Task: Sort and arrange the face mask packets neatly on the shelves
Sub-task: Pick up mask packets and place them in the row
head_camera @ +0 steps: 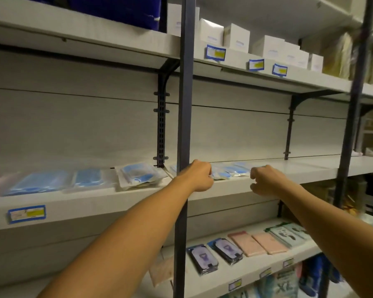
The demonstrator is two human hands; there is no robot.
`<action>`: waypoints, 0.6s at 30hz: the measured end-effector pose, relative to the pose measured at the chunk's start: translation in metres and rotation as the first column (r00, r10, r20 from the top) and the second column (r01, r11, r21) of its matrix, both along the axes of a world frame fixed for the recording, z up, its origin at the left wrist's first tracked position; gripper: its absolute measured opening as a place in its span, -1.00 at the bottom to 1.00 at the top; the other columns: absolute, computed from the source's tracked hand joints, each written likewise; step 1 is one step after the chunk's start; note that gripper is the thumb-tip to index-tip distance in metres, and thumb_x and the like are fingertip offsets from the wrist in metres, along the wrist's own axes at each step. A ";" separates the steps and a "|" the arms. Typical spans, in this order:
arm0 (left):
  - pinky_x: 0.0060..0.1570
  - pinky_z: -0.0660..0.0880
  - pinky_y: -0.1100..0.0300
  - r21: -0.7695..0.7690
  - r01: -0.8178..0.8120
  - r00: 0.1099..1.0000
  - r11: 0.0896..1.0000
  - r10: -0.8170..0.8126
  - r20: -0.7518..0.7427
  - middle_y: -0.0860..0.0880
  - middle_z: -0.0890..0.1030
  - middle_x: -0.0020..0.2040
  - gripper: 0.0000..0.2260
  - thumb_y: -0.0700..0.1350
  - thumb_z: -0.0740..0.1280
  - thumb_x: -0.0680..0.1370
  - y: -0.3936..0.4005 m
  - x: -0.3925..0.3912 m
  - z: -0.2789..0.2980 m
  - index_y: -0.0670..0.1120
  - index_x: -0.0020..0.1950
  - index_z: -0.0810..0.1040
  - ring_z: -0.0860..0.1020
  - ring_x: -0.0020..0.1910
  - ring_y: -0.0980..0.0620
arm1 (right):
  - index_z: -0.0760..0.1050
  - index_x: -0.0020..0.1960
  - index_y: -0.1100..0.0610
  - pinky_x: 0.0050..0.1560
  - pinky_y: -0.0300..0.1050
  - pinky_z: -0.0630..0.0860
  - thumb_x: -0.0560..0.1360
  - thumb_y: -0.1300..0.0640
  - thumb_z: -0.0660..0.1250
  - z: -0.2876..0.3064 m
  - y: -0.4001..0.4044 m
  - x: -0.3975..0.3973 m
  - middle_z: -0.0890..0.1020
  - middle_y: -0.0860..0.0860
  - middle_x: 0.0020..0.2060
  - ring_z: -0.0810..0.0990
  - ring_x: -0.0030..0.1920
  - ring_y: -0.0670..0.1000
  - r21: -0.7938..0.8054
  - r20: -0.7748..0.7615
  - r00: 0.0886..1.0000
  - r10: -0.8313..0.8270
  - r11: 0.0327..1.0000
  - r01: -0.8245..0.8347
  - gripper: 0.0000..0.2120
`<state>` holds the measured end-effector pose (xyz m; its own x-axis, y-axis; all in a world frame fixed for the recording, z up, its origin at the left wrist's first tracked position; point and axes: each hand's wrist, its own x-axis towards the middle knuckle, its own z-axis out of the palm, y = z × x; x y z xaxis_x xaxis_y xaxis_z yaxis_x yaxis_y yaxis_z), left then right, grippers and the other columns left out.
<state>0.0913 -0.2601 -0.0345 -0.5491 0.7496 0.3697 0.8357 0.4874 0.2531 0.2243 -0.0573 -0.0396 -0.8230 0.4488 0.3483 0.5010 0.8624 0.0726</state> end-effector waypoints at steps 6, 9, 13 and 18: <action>0.01 0.59 -0.06 -0.054 -0.032 0.998 0.998 0.029 -0.061 -0.13 0.55 0.13 -0.77 -0.17 0.25 0.56 0.057 -0.018 0.003 -0.12 0.19 0.55 0.60 0.01 -0.16 | 0.50 0.15 0.08 -0.03 -0.07 0.65 0.53 0.10 0.35 0.003 0.052 -0.021 0.61 0.03 -0.06 0.58 -0.11 -0.01 -0.013 -0.006 1.000 -0.022 1.000 0.021 -0.79; -0.04 0.58 0.01 -0.066 -0.072 0.994 0.995 0.067 -0.083 -0.10 0.56 0.12 -0.76 -0.17 0.26 0.55 0.079 -0.026 0.004 -0.11 0.19 0.56 0.59 0.00 -0.13 | 0.52 0.16 0.10 -0.02 -0.04 0.66 0.51 0.10 0.33 0.001 0.078 -0.029 0.61 0.04 -0.05 0.59 -0.11 0.02 -0.007 -0.010 0.999 -0.036 0.999 0.036 -0.77; -0.12 0.53 0.07 -0.065 -0.137 0.986 0.988 0.130 -0.104 -0.09 0.55 0.08 -0.79 -0.16 0.26 0.54 0.101 -0.040 0.007 -0.10 0.15 0.56 0.58 -0.05 -0.11 | 0.51 0.18 0.11 -0.05 -0.05 0.64 0.51 0.09 0.32 -0.002 0.113 -0.042 0.60 0.06 -0.03 0.59 -0.09 0.05 -0.005 -0.002 0.999 -0.045 0.999 0.045 -0.75; -0.29 0.39 0.16 -0.057 -0.256 0.964 0.965 0.250 -0.094 -0.08 0.56 -0.01 -0.85 -0.20 0.25 0.52 0.129 -0.058 0.011 -0.10 0.04 0.56 0.55 -0.13 -0.09 | 0.52 0.14 0.11 0.00 0.00 0.62 0.49 0.07 0.30 -0.005 0.161 -0.068 0.60 0.05 0.00 0.58 -0.04 0.07 -0.012 -0.021 1.000 -0.017 1.000 0.016 -0.75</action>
<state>0.0332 -0.1311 -0.0234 -0.6929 0.6151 0.3763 0.6998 0.6995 0.1451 0.1567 0.1041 -0.0446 -0.8080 0.4664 0.3600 0.5164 0.8548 0.0519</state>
